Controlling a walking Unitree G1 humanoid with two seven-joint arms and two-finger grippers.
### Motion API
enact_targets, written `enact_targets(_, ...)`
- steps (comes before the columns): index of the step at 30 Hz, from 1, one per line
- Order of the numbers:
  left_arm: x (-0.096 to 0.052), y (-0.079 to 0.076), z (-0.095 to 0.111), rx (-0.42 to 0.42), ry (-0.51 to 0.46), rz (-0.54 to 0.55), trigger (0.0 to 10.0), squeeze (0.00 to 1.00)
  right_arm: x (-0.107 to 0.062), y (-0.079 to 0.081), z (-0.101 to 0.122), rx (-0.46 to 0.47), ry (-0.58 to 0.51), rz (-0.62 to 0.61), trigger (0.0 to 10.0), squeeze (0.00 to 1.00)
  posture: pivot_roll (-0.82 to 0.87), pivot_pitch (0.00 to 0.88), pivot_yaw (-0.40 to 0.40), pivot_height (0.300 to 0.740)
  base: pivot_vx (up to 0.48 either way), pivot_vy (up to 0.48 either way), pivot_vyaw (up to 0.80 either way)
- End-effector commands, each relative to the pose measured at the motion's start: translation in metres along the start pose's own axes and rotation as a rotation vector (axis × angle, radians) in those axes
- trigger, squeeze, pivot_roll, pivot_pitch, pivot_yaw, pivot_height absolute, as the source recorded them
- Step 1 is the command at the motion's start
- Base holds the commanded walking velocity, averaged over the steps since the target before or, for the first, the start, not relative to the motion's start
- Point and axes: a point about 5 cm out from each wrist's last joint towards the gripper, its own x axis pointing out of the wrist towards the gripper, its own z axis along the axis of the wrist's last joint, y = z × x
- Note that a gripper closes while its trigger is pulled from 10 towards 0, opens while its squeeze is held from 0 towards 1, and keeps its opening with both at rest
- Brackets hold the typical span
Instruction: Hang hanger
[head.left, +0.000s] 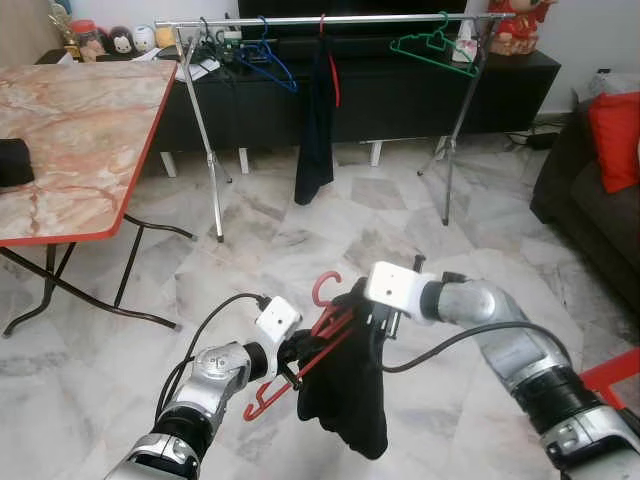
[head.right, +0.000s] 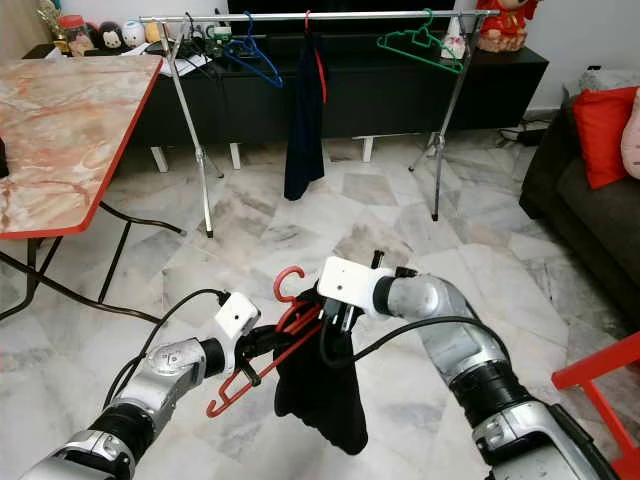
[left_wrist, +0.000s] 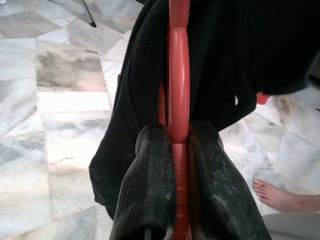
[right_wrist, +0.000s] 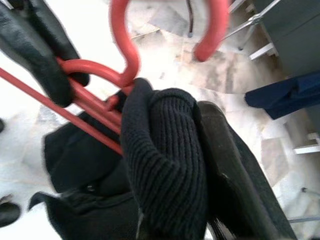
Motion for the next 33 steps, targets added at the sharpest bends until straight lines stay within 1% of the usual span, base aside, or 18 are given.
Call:
enact_targets(1, 0.001, 0.003, 0.006, 0.006, -0.024, 0.002, 10.0, 0.00, -0.002, 0.001, 0.005, -0.004, -0.026, 0.021, 10.0, 0.00, -0.09, 0.028, -0.052, 0.740, 0.000, 0.000, 0.00)
enact_targets(3, 0.001, 0.003, 0.005, 0.009, -0.022, 0.003, 10.0, 0.00, -0.006, 0.000, 0.006, 0.014, -0.034, 0.030, 10.0, 0.00, -0.09, 0.028, -0.052, 0.740, 0.000, 0.000, 0.00)
enact_targets(5, 0.001, 0.003, 0.005, 0.009, -0.021, 0.005, 10.0, 0.00, -0.007, -0.002, 0.008, 0.017, -0.045, 0.018, 10.0, 0.00, -0.09, 0.028, -0.052, 0.740, 0.000, 0.000, 0.00)
enact_targets(7, 0.002, 0.002, 0.004, 0.011, -0.021, 0.007, 10.0, 0.00, -0.007, -0.005, 0.010, 0.044, -0.063, -0.004, 10.0, 0.00, -0.10, 0.028, -0.053, 0.740, 0.000, 0.000, 0.00)
enact_targets(9, 0.002, 0.001, 0.004, 0.012, -0.019, 0.006, 10.0, 0.00, -0.007, -0.006, 0.010, 0.049, -0.061, -0.008, 10.0, 0.00, -0.10, 0.028, -0.052, 0.740, 0.000, 0.000, 0.00)
enact_targets(13, 0.002, 0.002, 0.003, 0.012, -0.015, 0.008, 10.0, 0.00, -0.007, -0.005, 0.009, 0.071, -0.056, -0.005, 10.0, 0.00, -0.10, 0.028, -0.052, 0.740, 0.000, 0.000, 0.00)
enact_targets(19, -0.001, 0.010, 0.007, 0.031, -0.039, 0.069, 10.0, 0.00, -0.007, -0.001, 0.011, 0.076, -0.057, 0.018, 10.0, 0.00, -0.10, 0.030, -0.052, 0.740, 0.000, 0.000, 0.00)
enact_targets(20, -0.002, 0.011, 0.010, 0.023, -0.061, 0.070, 10.0, 0.00, -0.007, 0.000, 0.010, 0.078, -0.056, 0.020, 10.0, 0.31, -0.10, 0.030, -0.052, 0.740, 0.000, 0.000, 0.00)
enact_targets(21, -0.002, 0.011, 0.011, 0.020, -0.068, 0.068, 10.0, 0.00, -0.007, 0.000, 0.010, 0.079, -0.056, 0.021, 10.0, 0.31, -0.10, 0.030, -0.052, 0.740, 0.000, 0.000, 0.00)
enact_targets(22, -0.002, 0.011, 0.012, 0.015, -0.076, 0.067, 10.0, 0.00, -0.007, 0.000, 0.010, 0.080, -0.055, 0.022, 10.0, 0.65, -0.10, 0.029, -0.053, 0.740, 0.000, 0.000, 0.00)
enact_targets(23, -0.001, 0.011, 0.013, 0.012, -0.082, 0.061, 10.0, 0.00, -0.007, 0.000, 0.010, 0.081, -0.055, 0.023, 10.0, 0.77, -0.10, 0.029, -0.053, 0.740, 0.000, 0.000, 0.00)
enact_targets(26, 0.000, 0.010, 0.014, 0.002, -0.096, 0.045, 10.0, 0.00, -0.006, 0.001, 0.011, 0.083, -0.053, 0.029, 10.0, 0.84, -0.10, 0.029, -0.054, 0.740, 0.000, 0.000, 0.00)
enact_targets(27, 0.000, 0.009, 0.014, -0.002, -0.102, 0.038, 10.0, 0.00, -0.006, 0.002, 0.011, 0.083, -0.051, 0.033, 10.0, 0.96, -0.10, 0.029, -0.054, 0.740, 0.000, 0.000, 0.00)
enact_targets(28, 0.000, 0.009, 0.014, -0.002, -0.102, 0.038, 10.0, 0.00, -0.006, 0.002, 0.011, 0.083, -0.051, 0.033, 10.0, 0.96, -0.10, 0.029, -0.054, 0.740, 0.000, 0.000, 0.00)
enact_targets(30, 0.001, 0.007, 0.015, -0.008, -0.115, 0.027, 10.0, 0.00, -0.006, 0.002, 0.009, 0.086, -0.040, 0.031, 10.0, 1.00, -0.10, 0.029, -0.055, 0.740, 0.000, 0.000, 0.00)
enact_targets(33, 0.001, 0.006, 0.016, -0.010, -0.118, 0.020, 10.0, 0.00, -0.007, 0.001, 0.006, 0.081, -0.025, 0.022, 10.0, 1.00, -0.10, 0.029, -0.057, 0.740, 0.000, 0.000, 0.00)
